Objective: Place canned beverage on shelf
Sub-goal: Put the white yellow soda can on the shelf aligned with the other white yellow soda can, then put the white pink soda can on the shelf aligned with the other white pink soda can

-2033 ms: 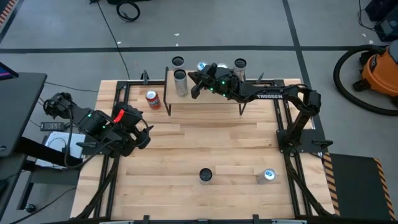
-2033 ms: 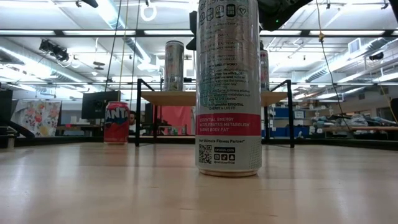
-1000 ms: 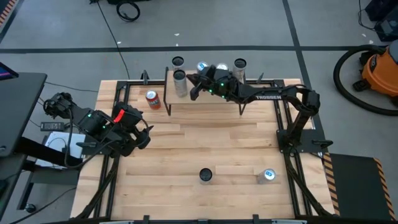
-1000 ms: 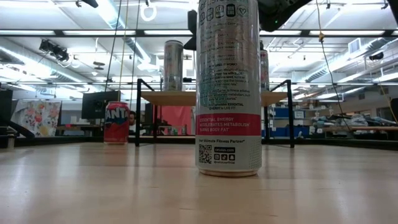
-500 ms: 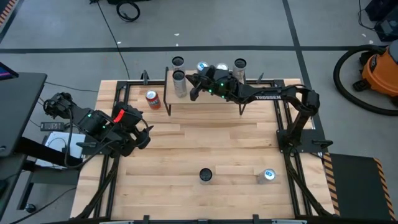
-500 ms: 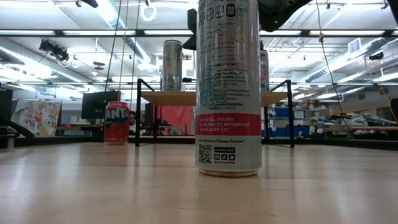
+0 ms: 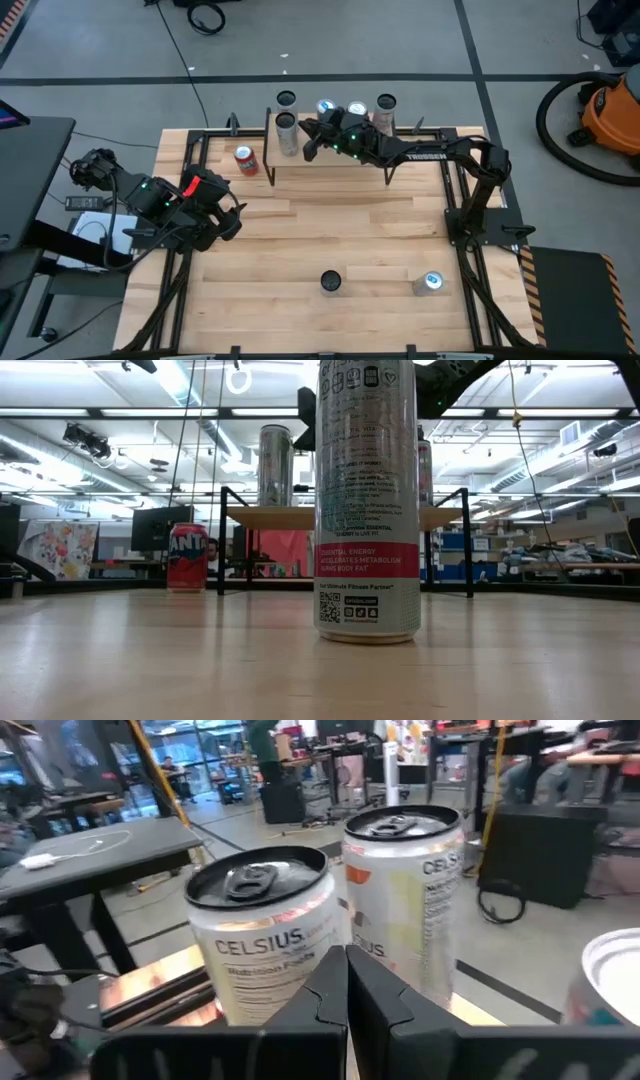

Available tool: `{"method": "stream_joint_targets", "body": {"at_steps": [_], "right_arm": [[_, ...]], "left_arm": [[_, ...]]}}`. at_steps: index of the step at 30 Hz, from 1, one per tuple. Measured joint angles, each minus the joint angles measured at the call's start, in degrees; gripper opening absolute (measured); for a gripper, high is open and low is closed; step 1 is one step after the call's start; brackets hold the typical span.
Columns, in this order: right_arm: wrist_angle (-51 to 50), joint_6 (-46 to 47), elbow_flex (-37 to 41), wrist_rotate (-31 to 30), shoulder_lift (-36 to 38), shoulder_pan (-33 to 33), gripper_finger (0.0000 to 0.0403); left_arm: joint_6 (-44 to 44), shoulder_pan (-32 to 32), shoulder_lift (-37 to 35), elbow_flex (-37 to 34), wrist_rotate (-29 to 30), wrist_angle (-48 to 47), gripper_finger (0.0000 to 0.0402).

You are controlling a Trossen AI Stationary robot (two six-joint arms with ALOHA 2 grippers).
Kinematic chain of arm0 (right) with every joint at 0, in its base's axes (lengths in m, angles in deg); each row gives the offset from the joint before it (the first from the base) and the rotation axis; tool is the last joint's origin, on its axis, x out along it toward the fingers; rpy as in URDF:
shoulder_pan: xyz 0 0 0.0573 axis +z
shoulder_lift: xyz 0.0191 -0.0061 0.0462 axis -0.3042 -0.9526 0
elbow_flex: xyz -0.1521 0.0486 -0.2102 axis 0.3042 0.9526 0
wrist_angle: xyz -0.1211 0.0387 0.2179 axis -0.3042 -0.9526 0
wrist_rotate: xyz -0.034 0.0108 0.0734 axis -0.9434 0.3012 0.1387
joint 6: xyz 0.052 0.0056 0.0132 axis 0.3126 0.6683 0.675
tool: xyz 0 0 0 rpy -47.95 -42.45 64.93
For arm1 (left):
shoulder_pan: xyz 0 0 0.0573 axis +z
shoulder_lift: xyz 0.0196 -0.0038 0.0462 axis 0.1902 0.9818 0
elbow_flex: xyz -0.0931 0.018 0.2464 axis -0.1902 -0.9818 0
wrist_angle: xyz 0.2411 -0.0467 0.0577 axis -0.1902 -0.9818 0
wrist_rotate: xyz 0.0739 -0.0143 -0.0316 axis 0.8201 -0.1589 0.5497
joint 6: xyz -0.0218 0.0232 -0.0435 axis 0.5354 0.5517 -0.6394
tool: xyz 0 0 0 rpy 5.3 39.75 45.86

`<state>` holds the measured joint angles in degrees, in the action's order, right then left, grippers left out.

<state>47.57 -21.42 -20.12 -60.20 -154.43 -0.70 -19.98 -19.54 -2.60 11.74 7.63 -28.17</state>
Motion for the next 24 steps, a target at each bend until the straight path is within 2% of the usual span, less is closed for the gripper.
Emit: {"method": "stream_joint_targets", "body": {"at_steps": [4, 16, 24], "right_arm": [[0.0, -3.0, 0.0, -4.7, 0.2, 1.8, 0.0005], [-3.2, -8.7, -4.7, -5.6, 0.7, 5.3, 0.0005], [-8.2, -15.7, -7.8, -12.3, 1.0, 9.2, 0.0005]], "left_arm": [[0.2, 0.0, 0.0, 0.0, 0.0, 0.0, 0.0357], [0.2, 0.0, 0.0, 0.0, 0.0, 0.0, 0.0357], [0.3, 0.0, 0.0, 0.0, 0.0, 0.0, 0.0357]]}}
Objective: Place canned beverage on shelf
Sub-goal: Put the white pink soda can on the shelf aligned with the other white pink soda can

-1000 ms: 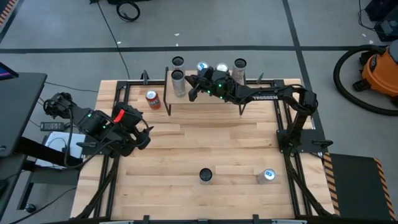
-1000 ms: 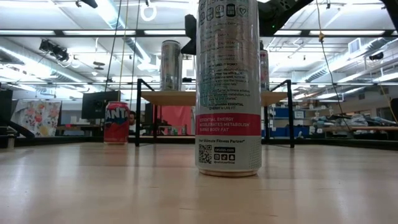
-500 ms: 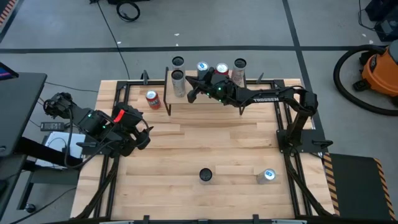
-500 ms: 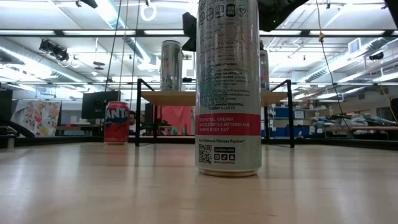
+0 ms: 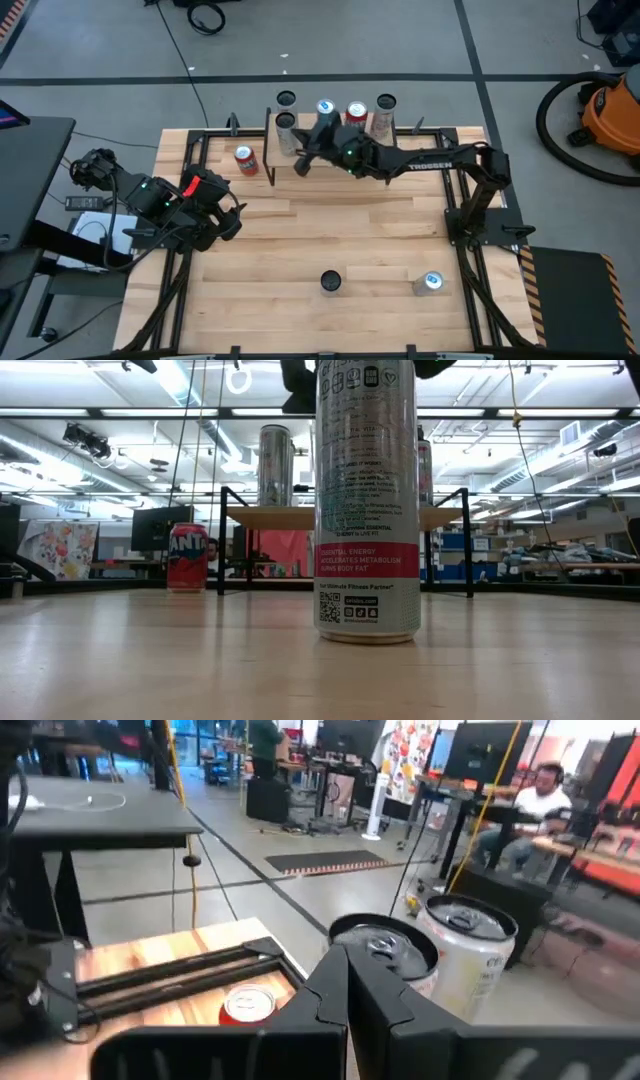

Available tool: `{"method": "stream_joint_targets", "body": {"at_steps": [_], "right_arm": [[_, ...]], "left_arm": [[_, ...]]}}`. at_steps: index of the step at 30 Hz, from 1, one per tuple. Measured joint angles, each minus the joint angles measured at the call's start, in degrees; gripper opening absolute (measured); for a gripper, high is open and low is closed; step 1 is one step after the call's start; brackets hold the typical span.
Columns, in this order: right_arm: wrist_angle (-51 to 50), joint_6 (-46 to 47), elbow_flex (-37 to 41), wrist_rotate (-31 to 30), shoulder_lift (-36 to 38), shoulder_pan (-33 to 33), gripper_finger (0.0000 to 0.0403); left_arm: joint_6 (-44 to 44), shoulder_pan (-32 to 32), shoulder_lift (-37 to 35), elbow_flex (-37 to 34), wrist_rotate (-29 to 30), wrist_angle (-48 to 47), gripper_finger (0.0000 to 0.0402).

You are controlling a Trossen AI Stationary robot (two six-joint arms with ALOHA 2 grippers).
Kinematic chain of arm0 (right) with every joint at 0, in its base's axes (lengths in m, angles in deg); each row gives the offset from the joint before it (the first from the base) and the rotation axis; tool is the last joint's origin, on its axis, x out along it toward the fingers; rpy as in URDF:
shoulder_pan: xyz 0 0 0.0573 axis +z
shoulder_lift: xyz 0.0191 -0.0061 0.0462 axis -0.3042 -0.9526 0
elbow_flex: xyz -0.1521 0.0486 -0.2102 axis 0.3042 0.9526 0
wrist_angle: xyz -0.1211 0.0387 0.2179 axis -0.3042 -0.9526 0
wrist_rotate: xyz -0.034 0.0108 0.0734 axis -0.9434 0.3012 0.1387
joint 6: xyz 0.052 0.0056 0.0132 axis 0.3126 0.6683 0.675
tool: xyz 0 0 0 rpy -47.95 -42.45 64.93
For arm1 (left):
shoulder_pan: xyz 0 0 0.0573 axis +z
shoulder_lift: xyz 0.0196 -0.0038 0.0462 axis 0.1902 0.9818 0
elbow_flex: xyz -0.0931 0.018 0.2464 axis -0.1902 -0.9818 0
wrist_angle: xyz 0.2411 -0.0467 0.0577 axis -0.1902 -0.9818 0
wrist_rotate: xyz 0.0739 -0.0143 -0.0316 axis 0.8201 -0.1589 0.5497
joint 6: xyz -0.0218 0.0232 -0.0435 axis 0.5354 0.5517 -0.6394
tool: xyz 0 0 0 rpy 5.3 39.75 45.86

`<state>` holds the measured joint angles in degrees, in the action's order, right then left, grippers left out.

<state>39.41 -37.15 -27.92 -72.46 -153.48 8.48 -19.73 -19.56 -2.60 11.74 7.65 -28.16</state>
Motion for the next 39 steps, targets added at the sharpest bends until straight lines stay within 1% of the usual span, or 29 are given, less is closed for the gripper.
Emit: {"method": "stream_joint_targets", "body": {"at_steps": [2, 6, 13, 19, 25, 31, 35, 39], "right_arm": [[-3.0, -1.8, 0.0, -0.7, 1.2, 0.7, 0.0006], [-11.7, -1.8, 0.0, -2.5, 5.6, 2.0, 0.0007], [-26.2, -1.3, 0.0, -1.7, 14.9, 4.9, 0.0008], [-33.8, -1.1, 0.0, -1.6, 22.1, 7.1, 0.0017], [-37.0, -2.0, 0.0, -1.5, 25.4, 8.5, 0.0053], [-38.6, -4.6, 0.0, -1.8, 26.9, 9.9, 0.0106], [-39.4, -6.4, 0.0, -1.8, 27.9, 10.6, 0.0142], [-42.3, -7.6, 0.0, -1.9, 28.4, 11.2, 0.0175]], "left_arm": [[0.0, 0.0, 0.0, 0.0, 0.0, 0.0, 0.0357], [0.0, 0.0, 0.0, 0.0, -0.1, 0.0, 0.0357], [0.0, 1.4, 0.0, 0.0, -0.2, 0.1, 0.0357], [0.0, 3.3, 0.0, 0.0, -0.2, 0.1, 0.0357], [0.0, 3.7, 0.0, 0.0, -1.4, 0.5, 0.0357], [-0.2, 3.7, 0.0, 0.0, -3.6, 0.5, 0.0357], [-0.6, 3.7, 0.0, 0.0, -3.7, 0.5, 0.0357], [-0.6, 3.7, 0.0, 0.0, -3.7, 0.5, 0.0357]]}}
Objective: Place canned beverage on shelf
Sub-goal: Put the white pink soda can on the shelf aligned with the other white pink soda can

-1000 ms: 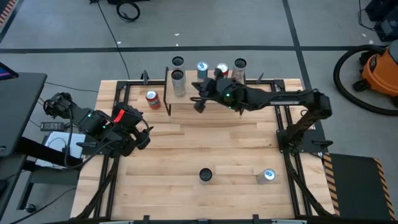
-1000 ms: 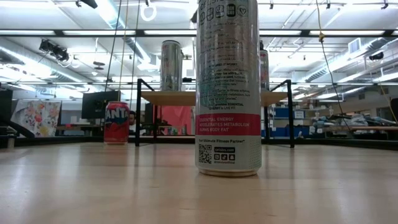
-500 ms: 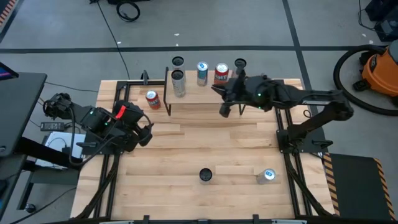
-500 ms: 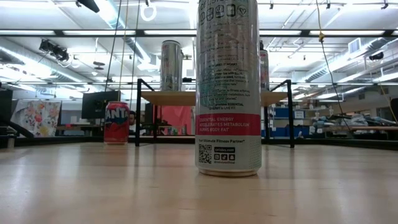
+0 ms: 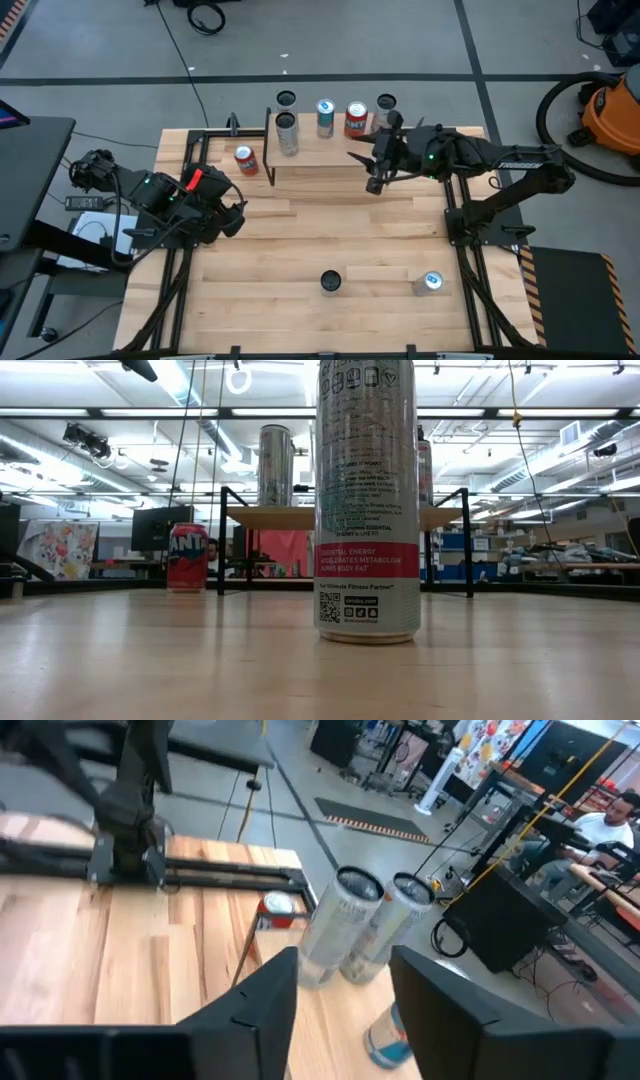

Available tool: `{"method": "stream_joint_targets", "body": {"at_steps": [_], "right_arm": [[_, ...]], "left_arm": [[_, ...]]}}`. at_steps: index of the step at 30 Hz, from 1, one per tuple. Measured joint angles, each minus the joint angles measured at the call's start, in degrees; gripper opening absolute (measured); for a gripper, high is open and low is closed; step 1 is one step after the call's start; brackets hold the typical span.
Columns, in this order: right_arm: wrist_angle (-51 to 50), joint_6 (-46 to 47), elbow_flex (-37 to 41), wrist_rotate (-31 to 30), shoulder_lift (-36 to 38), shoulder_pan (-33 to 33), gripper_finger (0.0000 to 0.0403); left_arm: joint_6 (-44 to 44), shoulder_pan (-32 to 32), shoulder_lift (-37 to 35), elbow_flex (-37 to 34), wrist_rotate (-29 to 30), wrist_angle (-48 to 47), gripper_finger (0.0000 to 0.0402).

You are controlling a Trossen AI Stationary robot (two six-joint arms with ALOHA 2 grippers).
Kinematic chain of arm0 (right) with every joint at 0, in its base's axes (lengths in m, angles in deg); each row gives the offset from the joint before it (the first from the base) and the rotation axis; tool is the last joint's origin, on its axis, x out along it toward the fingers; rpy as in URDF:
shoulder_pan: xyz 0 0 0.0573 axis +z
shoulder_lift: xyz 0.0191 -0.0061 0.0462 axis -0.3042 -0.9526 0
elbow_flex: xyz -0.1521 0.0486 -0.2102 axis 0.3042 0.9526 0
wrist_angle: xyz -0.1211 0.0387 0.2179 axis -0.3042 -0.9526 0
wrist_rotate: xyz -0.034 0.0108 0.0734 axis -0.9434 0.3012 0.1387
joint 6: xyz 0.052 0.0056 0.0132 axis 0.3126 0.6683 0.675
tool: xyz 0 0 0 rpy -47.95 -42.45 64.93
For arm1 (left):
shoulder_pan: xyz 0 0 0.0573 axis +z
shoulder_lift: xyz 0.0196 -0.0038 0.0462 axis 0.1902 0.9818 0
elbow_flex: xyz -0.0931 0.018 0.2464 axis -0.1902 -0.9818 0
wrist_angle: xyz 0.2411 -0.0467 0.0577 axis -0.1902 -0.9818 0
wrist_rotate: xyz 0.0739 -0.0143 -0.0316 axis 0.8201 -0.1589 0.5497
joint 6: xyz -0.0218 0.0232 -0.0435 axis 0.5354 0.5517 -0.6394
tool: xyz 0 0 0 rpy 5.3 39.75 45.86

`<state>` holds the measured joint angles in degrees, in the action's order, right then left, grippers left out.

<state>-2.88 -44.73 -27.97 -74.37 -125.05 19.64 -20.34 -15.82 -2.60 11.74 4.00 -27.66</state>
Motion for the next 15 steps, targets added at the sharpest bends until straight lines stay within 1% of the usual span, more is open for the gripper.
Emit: {"method": "stream_joint_targets", "body": {"at_steps": [5, 9, 12, 15], "right_arm": [[-4.4, 0.5, 0.0, 0.0, 0.2, 0.0, 0.0206], [-5.3, 2.2, 0.0, 0.0, 0.2, 0.0, 0.0224], [-6.8, 4.5, 0.0, 0.0, 0.3, 0.0, 0.0234], [-9.7, 9.5, 0.0, 0.0, 1.2, 0.0, 0.0240]], "left_arm": [[0.0, 0.0, 0.0, 0.0, 0.0, 0.0, 0.0357], [0.0, 0.0, 0.0, 0.0, 0.0, 0.0, 0.0357], [0.0, 0.0, 0.0, 0.0, 0.0, 0.6, 0.0357], [0.0, 0.0, 0.0, 0.0, 0.0, 0.8, 0.0357]]}}
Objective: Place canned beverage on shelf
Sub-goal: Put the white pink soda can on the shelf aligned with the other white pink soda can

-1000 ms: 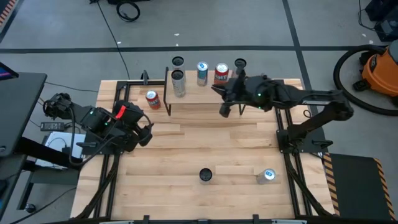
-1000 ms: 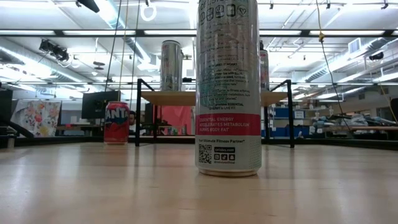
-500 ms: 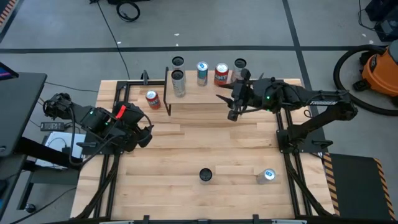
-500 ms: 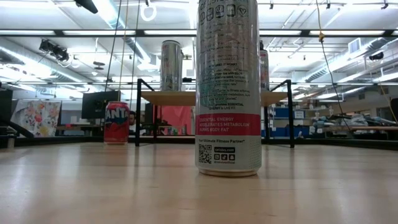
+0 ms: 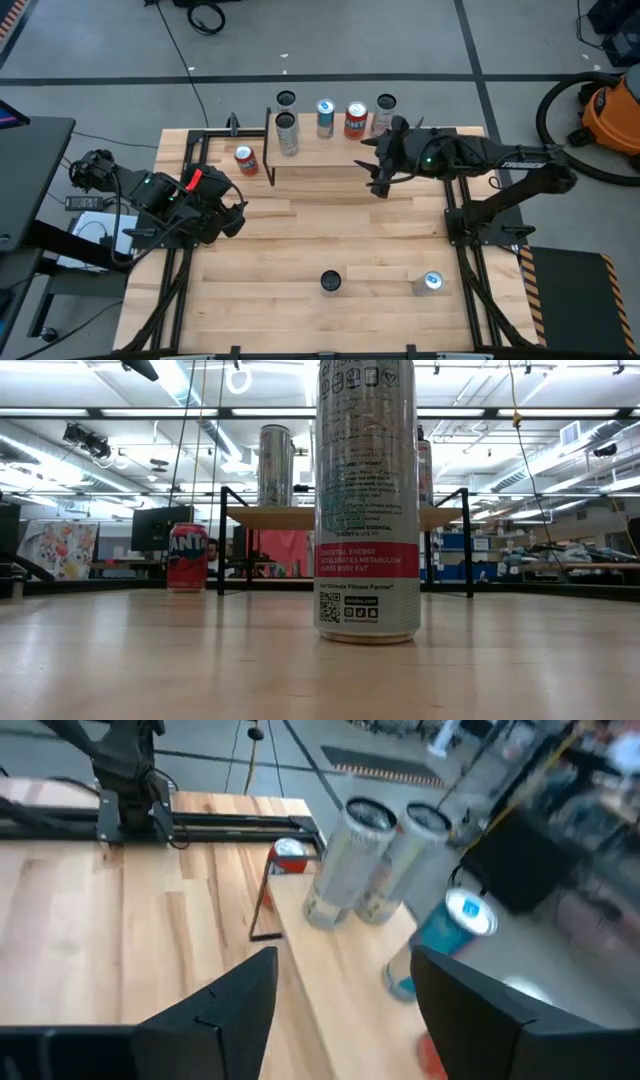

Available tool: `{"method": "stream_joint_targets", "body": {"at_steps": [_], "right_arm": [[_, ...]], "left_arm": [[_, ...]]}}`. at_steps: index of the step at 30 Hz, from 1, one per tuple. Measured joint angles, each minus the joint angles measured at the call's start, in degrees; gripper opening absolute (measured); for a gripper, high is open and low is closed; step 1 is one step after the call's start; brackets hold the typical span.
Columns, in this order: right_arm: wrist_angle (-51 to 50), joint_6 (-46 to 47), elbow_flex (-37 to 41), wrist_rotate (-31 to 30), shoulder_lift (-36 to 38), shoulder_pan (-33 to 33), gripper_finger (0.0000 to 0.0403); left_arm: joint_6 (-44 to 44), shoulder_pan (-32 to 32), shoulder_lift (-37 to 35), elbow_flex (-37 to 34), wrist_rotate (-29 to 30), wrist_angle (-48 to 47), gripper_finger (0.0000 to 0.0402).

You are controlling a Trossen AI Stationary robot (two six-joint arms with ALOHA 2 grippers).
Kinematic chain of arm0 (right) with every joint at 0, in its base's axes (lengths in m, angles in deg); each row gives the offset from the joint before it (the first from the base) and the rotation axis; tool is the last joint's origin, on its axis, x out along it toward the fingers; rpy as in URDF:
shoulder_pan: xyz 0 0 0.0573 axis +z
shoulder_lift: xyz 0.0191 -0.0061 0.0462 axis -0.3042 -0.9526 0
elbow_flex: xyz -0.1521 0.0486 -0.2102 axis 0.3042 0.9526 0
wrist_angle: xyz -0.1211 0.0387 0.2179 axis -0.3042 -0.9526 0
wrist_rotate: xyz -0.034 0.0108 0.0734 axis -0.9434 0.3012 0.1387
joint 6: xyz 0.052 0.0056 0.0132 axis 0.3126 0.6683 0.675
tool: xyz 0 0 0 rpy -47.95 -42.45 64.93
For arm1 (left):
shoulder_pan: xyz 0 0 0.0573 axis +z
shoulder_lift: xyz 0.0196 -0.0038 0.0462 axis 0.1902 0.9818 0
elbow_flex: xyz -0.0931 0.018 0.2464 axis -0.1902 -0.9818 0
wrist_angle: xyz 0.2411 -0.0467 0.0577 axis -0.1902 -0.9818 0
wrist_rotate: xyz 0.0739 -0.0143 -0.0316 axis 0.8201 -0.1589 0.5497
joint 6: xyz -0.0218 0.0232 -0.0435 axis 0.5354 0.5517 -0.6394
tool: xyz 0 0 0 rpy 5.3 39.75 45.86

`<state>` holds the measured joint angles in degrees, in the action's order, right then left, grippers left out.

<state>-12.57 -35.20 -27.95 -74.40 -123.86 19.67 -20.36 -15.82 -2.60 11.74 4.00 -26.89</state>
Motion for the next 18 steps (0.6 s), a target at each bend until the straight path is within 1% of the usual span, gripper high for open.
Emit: {"method": "stream_joint_targets", "body": {"at_steps": [2, 4, 9, 14, 18], "right_arm": [[-2.2, 4.1, 0.0, 0.2, 1.0, 0.0, 0.0241], [-4.0, 8.0, 0.0, 2.2, 2.0, 0.0, 0.0241], [-6.4, 16.1, 0.0, 13.8, 3.7, 0.5, 0.0238], [-6.9, 17.6, 0.0, 21.2, 3.3, 3.4, 0.0238], [-7.2, 17.6, 0.0, 23.2, 2.7, 7.7, 0.0238]], "left_arm": [[0.0, 0.0, 0.0, 0.0, 0.0, 0.0, 0.0357], [0.1, 0.0, 0.0, 0.0, 0.0, 0.0, 0.0357], [0.1, 0.0, 0.0, 0.0, 0.0, 0.0, 0.0357], [0.3, 0.0, 0.0, 0.0, 0.0, 0.1, 0.0357], [0.3, 0.0, 0.0, 0.0, 0.0, 0.6, 0.0357]]}}
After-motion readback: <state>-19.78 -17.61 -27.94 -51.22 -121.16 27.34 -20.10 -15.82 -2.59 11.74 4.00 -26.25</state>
